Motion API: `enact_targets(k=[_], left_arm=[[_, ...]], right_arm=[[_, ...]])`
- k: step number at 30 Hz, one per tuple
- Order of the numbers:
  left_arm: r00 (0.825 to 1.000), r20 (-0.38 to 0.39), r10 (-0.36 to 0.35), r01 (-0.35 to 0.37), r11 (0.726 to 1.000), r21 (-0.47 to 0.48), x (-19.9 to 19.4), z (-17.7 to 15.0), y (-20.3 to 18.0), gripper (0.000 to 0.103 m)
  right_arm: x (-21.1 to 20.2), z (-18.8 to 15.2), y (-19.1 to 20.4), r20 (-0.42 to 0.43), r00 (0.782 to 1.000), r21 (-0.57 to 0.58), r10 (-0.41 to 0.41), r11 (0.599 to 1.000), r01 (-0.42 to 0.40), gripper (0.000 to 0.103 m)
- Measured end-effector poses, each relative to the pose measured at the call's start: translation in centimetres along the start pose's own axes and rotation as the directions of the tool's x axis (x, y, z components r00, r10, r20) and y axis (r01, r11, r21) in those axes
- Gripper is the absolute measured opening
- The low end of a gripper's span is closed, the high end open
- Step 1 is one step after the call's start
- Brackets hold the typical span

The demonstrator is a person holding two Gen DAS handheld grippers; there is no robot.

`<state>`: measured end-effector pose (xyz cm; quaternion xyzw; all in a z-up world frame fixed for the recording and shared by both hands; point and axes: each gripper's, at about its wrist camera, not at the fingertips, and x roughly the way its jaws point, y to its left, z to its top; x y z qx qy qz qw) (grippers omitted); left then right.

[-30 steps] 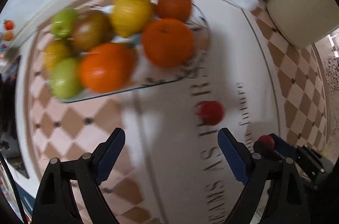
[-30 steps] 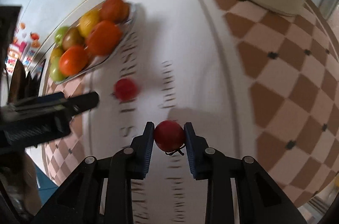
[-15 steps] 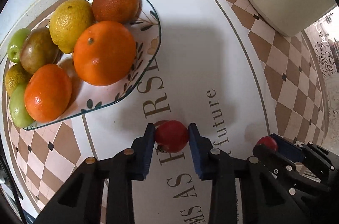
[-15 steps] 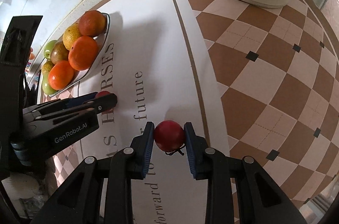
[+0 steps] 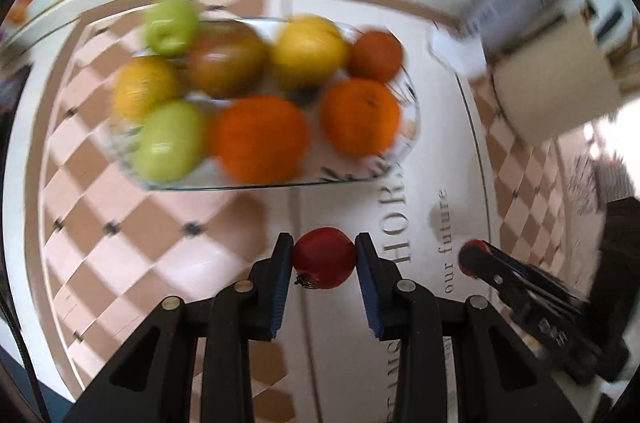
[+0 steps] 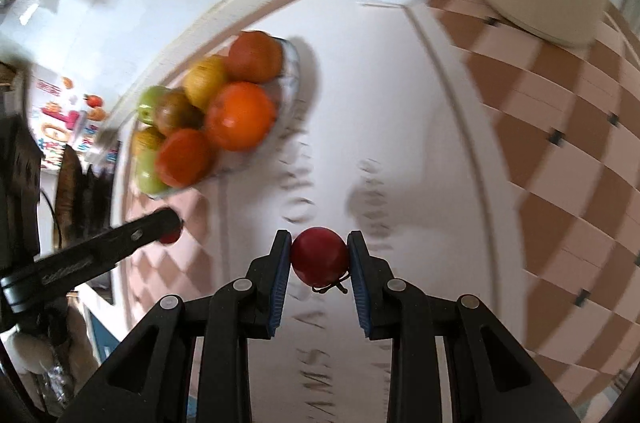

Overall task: Organize fruits
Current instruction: 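Carry both cherry tomatoes onto the deer plate and open both tools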

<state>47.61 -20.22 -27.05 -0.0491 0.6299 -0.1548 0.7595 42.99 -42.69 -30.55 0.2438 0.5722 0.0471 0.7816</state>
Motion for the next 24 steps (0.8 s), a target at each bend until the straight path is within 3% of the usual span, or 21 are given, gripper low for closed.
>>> enact_targets(k=[3,7,12,19,24], left_arm=[[0.999,0.035,-0.034,0.038,0.992,-0.117,-2.7,0.9,4.4,0.029],[0.994,0.072,-0.077,0.093,0.963,-0.253,-4.6,2.4,9.6,0.029],[0.990,0.087,-0.111,0.136,0.920,-0.368,-4.4,4.1,14.0,0.029],[0.985,0.063,-0.159,0.170,0.885,-0.433,-2.5,6.9,17.1,0.029],[0.984,0.025,-0.179,0.171,0.884,-0.435,-0.9,8.3,17.5,0.029]], right_arm=[[1.2,1.4,1.6,-0.012,0.998,0.003,0.065,0.998,-0.065,0.031],[2.6,3.0,4.1,-0.021,0.993,-0.013,0.118,0.993,-0.119,0.031],[5.1,4.5,7.2,-0.049,0.991,-0.044,0.124,0.991,-0.126,0.031],[7.3,5.4,10.0,-0.065,0.996,-0.103,0.064,0.992,-0.071,0.031],[8.1,5.6,10.5,-0.076,0.997,-0.133,0.032,0.990,-0.042,0.031]])
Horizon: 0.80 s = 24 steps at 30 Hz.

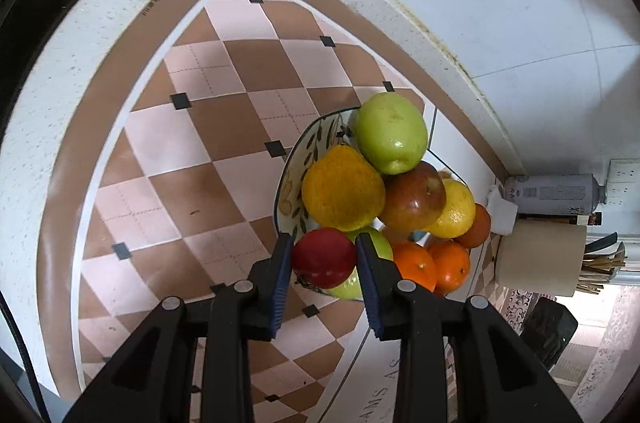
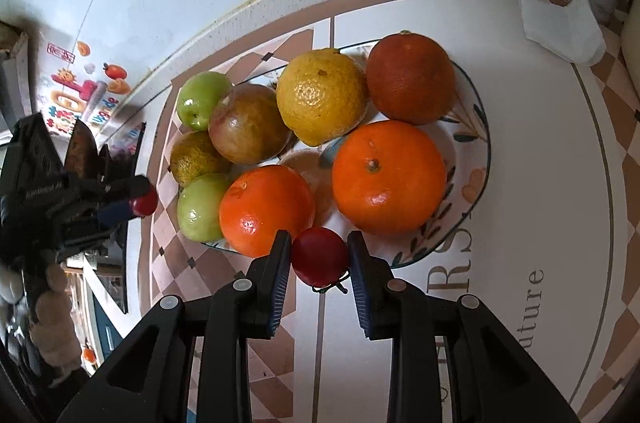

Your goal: Organize fruits

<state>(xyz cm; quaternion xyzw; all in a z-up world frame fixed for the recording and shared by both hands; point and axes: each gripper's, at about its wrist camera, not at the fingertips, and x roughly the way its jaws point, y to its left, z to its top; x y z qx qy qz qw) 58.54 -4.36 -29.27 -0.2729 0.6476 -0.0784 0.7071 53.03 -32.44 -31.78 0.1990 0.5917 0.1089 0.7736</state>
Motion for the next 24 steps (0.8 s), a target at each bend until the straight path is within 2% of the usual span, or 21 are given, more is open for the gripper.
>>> enact_targets(k=[5,14,16,19,22,24], left_arm=[[0.999,-0.040,-0.006,0.006,1.000,0.005,1.3,0.2,-0.1,0.029],[0.995,-0.096,0.022,-0.026,0.999,-0.040,2.8,0.2,0.2,0.030],[0.994,-0.101,0.038,-0.041,0.999,-0.027,2.8,0.2,0.1,0.031],[0.994,-0.095,0.045,-0.047,0.999,-0.014,2.5,0.1,-0.1,0.043],[0.995,-0.072,0.067,-0.067,0.998,0.011,1.9,0.0,-0.5,0.059],[0.995,-0.053,0.089,-0.087,0.996,0.032,1.2,-0.2,-0.8,0.078]], right_arm=[[0.2,-0.1,-0.1,-0.005,1.000,-0.002,-0.011,1.000,0.011,0.031],[0.4,0.2,-1.8,-0.040,0.998,0.084,0.043,0.996,-0.039,0.033],[0.3,0.1,-1.9,-0.039,0.998,0.091,0.045,0.995,-0.041,0.042],[-0.2,0.0,-1.8,-0.030,0.999,0.093,0.045,0.995,-0.042,0.061],[-0.7,0.0,-1.8,-0.029,0.999,0.093,0.042,0.995,-0.040,0.061],[-1.3,0.0,-1.8,-0.024,0.999,0.089,0.037,0.995,-0.035,0.061]])
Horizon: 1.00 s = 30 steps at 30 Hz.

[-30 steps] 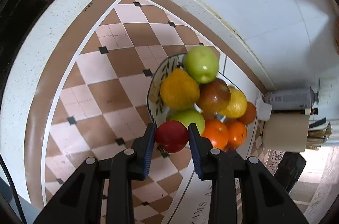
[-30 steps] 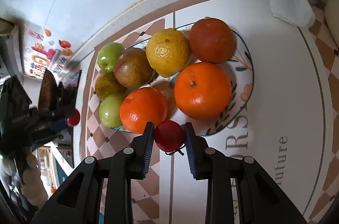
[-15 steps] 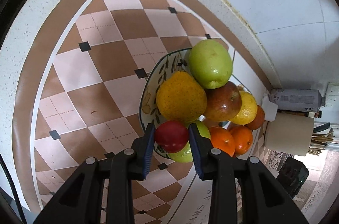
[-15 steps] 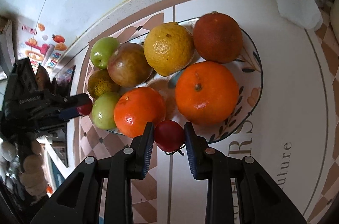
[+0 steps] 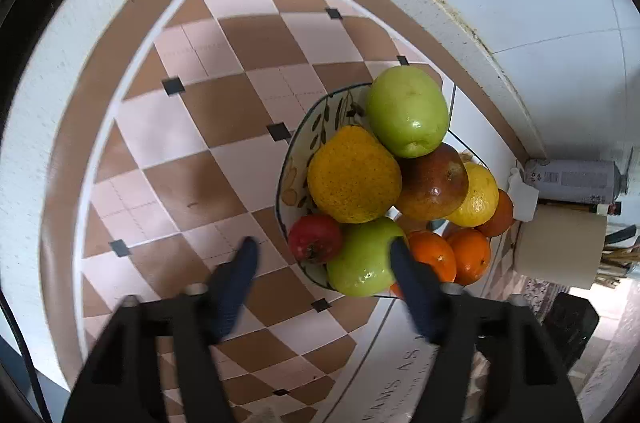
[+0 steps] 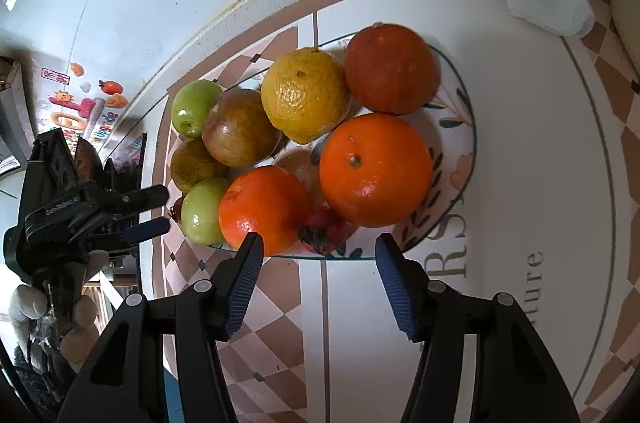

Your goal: Organize fruits

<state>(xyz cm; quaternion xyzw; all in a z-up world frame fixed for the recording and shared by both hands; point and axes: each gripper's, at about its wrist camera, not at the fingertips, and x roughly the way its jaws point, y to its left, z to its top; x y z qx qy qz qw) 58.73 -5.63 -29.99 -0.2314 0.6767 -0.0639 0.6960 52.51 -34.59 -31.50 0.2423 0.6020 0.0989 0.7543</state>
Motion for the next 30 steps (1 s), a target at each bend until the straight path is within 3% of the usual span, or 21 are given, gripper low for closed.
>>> enact_targets(k=[2,4,5,8,13,17,25,30], left_arm=[[0.999,0.028,0.035,-0.035,0.999,0.023,-0.8,-0.4,-0.1,0.082],[0.993,0.064,0.104,-0.107,0.992,0.058,-1.7,-1.0,-0.6,0.085],[0.984,0.093,0.150,-0.157,0.984,0.081,-2.3,-1.5,-1.0,0.089],[0.950,0.171,0.261,-0.285,0.950,0.132,-3.3,-3.5,-2.1,0.090],[0.897,0.270,0.351,-0.402,0.900,0.167,-4.4,-7.3,-3.3,0.090],[0.874,0.338,0.350,-0.424,0.888,0.179,-5.8,-10.0,-4.3,0.090],[0.854,0.450,0.261,-0.394,0.889,0.233,-10.7,-16.0,-6.4,0.090],[0.830,0.521,0.199,-0.392,0.873,0.292,-14.7,-21.4,-6.5,0.090]], right_arm=[[-0.8,-0.2,0.2,0.013,0.999,-0.021,-0.034,0.999,0.034,0.064],[-1.6,-0.5,0.6,0.028,0.993,-0.052,-0.114,0.992,0.115,0.087],[-1.9,-0.6,0.9,0.037,0.987,-0.066,-0.154,0.985,0.156,0.090],[-3.2,-1.2,2.2,0.086,0.959,-0.125,-0.269,0.952,0.279,0.090],[-5.7,-2.0,3.8,0.144,0.938,-0.183,-0.315,0.923,0.338,0.091],[-8.6,-3.1,5.1,0.199,0.930,-0.207,-0.310,0.914,0.349,0.091],[-14.4,-8.3,7.7,0.286,0.917,-0.198,-0.278,0.919,0.340,0.091],[-18.6,-13.3,9.6,0.374,0.886,-0.175,-0.273,0.917,0.357,0.091]])
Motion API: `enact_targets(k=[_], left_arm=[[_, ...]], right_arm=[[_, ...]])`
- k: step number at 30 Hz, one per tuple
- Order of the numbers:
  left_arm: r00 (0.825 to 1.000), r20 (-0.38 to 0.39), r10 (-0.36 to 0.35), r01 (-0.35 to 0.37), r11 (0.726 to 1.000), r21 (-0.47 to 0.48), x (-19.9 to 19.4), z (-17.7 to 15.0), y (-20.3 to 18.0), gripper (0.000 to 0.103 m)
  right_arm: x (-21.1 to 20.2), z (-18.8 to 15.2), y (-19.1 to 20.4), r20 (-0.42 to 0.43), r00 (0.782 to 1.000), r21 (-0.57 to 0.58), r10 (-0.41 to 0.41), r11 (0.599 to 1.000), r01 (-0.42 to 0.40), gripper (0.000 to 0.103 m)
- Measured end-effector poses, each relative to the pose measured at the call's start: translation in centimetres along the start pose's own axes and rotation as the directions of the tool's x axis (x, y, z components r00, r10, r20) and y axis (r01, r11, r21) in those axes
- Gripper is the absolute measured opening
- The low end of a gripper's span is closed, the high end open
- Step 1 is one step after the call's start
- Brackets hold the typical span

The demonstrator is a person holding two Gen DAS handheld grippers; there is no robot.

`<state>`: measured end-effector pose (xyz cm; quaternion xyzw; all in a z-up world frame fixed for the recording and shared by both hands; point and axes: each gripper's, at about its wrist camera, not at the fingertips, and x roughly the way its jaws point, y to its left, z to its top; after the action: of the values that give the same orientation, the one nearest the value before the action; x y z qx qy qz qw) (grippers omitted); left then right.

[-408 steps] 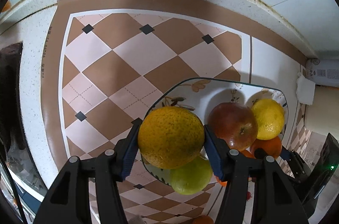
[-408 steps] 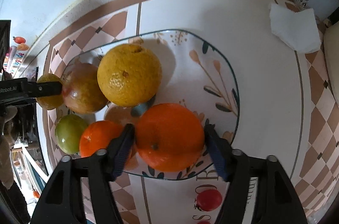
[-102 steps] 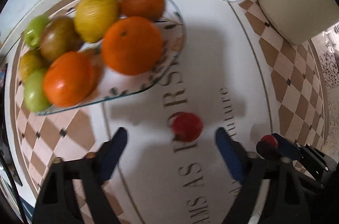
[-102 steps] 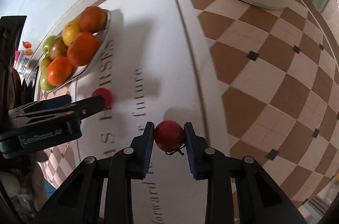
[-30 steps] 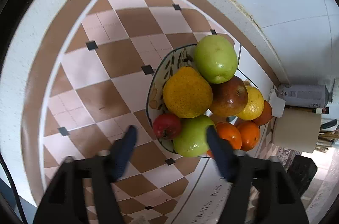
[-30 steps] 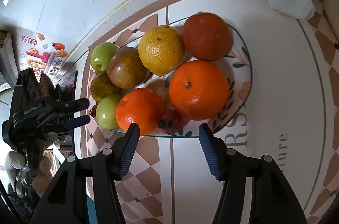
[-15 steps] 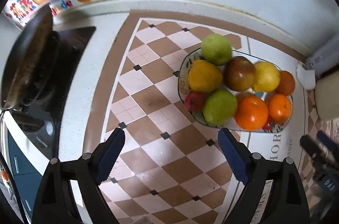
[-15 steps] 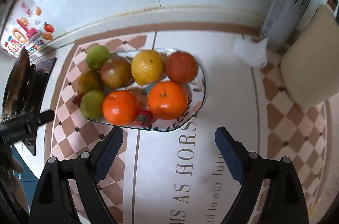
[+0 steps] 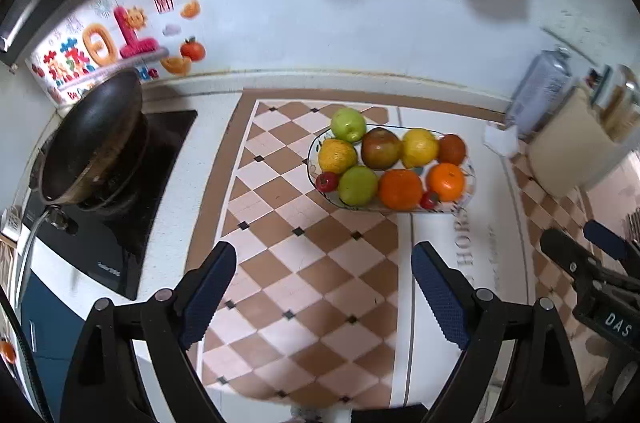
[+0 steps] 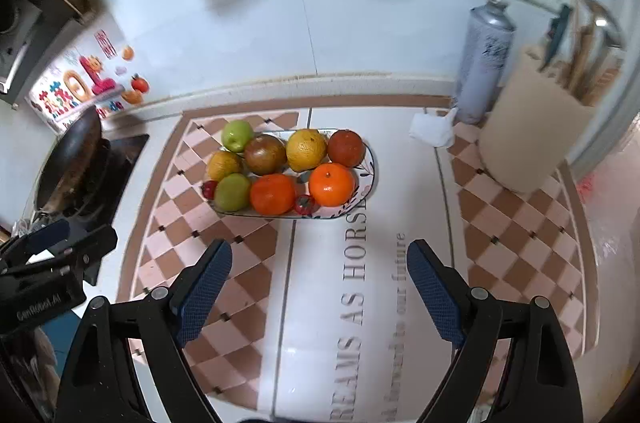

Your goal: Organize fruits

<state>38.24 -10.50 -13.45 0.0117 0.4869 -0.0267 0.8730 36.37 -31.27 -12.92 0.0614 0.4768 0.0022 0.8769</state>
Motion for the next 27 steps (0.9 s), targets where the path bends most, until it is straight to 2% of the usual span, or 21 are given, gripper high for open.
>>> enact_targets(k=[10,13,20,27], left_arm=[[0.991,0.119,-0.054,0.047,0.997,0.060,-11.1,-6.6,2.4,0.090],[0.986,0.159,-0.050,0.038,0.996,0.078,-14.4,-8.4,2.7,0.090],[0.971,0.232,-0.054,0.041,0.997,0.060,-21.2,-12.3,2.8,0.090],[0.958,0.282,-0.050,0.041,0.998,0.039,-25.7,-15.0,2.1,0.090]], right_arm=[[-13.5,-8.3,3.6,0.155,0.987,0.038,-0.047,0.998,0.041,0.097],[-17.7,-10.8,4.3,0.195,0.979,0.056,-0.062,0.997,0.052,0.097],[-25.8,-16.0,5.5,0.261,0.962,0.022,-0.076,0.997,0.073,0.097],[-32.4,-19.1,5.4,0.331,0.942,0.006,-0.061,0.998,0.063,0.097]])
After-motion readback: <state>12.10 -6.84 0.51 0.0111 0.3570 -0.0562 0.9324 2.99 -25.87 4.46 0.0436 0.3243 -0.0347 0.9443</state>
